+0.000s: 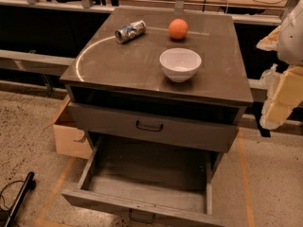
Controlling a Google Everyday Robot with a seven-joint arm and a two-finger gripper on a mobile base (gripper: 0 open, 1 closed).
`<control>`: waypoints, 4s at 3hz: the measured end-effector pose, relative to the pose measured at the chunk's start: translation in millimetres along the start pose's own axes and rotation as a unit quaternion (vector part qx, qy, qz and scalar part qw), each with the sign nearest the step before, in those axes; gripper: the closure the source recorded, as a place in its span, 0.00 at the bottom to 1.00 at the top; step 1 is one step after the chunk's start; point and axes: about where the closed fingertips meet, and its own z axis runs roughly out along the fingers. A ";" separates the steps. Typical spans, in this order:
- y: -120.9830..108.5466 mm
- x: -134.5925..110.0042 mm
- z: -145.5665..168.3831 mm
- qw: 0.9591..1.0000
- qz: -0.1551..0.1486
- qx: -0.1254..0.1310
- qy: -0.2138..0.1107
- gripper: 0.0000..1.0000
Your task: Open top drawer
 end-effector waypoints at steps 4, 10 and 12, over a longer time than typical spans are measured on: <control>55.7 10.3 77.5 0.999 -0.017 0.022 -0.026 0.00; 76.7 -16.1 239.2 0.987 -0.062 0.049 -0.140 0.00; 55.3 -32.2 269.7 0.983 -0.089 0.054 -0.152 0.00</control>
Offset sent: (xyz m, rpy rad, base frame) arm -0.0108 0.0043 -0.0574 0.0402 0.0599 0.0256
